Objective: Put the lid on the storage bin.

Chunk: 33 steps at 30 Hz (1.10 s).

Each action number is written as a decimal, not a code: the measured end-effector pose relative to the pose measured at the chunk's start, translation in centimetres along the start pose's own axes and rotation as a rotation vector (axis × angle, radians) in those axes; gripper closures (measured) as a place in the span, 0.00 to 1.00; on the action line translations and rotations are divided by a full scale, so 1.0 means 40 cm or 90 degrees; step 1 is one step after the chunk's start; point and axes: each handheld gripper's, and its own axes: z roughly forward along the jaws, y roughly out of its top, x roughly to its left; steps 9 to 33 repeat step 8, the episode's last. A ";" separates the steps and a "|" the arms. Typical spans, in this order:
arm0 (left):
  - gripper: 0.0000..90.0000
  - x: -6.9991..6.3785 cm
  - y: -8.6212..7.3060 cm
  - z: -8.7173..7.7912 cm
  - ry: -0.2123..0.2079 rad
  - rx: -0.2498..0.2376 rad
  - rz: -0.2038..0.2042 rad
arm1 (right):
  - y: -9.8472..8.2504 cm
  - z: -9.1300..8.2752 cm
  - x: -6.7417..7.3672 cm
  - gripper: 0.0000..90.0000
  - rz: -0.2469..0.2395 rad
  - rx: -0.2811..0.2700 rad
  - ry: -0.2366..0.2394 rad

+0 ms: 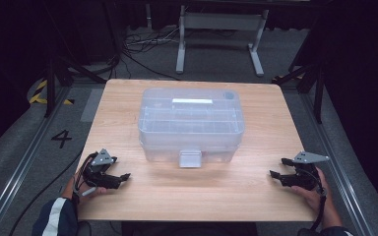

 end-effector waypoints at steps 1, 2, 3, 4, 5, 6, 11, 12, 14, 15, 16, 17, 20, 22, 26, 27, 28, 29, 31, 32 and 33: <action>0.18 0.000 0.000 0.000 0.000 0.000 0.000 | 0.000 0.000 0.000 0.27 0.000 0.000 0.000; 0.18 0.000 0.000 0.000 0.000 0.000 0.000 | 0.000 0.000 0.000 0.27 0.000 0.000 0.000; 0.18 0.000 0.000 0.000 0.000 0.000 0.000 | 0.000 0.000 0.000 0.27 0.000 0.000 0.000; 0.18 0.000 0.000 0.000 0.000 0.000 -0.002 | 0.000 0.000 0.000 0.27 0.000 0.000 0.000; 0.17 0.000 0.000 0.001 0.001 0.000 -0.002 | 0.000 0.000 0.000 0.27 0.000 0.000 -0.001; 0.17 -0.001 0.000 0.001 0.000 -0.001 -0.006 | 0.000 0.000 0.000 0.26 0.001 0.001 -0.004; 0.17 0.000 0.002 0.002 0.005 0.000 -0.008 | 0.000 0.001 0.000 0.25 0.002 0.001 -0.005; 0.17 0.000 0.002 0.002 0.005 0.000 -0.008 | 0.000 0.001 0.000 0.25 0.002 0.001 -0.005; 0.17 0.000 0.002 0.002 0.005 0.000 -0.008 | 0.000 0.001 0.000 0.25 0.002 0.001 -0.005; 0.17 0.000 0.002 0.002 0.005 0.000 -0.008 | 0.000 0.001 0.000 0.25 0.002 0.001 -0.005; 0.17 0.000 0.002 0.002 0.005 0.000 -0.008 | 0.000 0.001 0.000 0.25 0.002 0.001 -0.005; 0.17 0.000 0.002 0.002 0.005 0.000 -0.008 | 0.000 0.001 0.000 0.25 0.002 0.001 -0.005; 0.17 0.000 0.002 0.002 0.005 0.000 -0.008 | 0.000 0.001 0.000 0.25 0.002 0.001 -0.005; 0.17 0.000 0.002 0.002 0.005 0.000 -0.008 | 0.000 0.001 0.000 0.25 0.002 0.001 -0.005; 0.17 0.000 0.002 0.002 0.005 0.000 -0.008 | 0.000 0.001 0.000 0.25 0.002 0.001 -0.005; 0.17 0.000 0.002 0.002 0.005 0.000 -0.008 | 0.000 0.001 0.000 0.25 0.002 0.001 -0.005; 0.17 0.000 0.002 0.002 0.005 0.000 -0.008 | 0.000 0.001 0.000 0.25 0.002 0.001 -0.005; 0.17 0.000 0.002 0.002 0.005 0.000 -0.008 | 0.000 0.001 0.000 0.25 0.002 0.001 -0.005; 0.17 0.000 0.002 0.002 0.005 0.000 -0.008 | 0.000 0.001 0.000 0.25 0.002 0.001 -0.005; 0.17 0.000 0.002 0.002 0.005 0.000 -0.008 | 0.000 0.001 0.000 0.25 0.002 0.001 -0.005; 0.17 0.000 0.002 0.002 0.005 0.000 -0.008 | 0.000 0.001 0.000 0.25 0.002 0.001 -0.005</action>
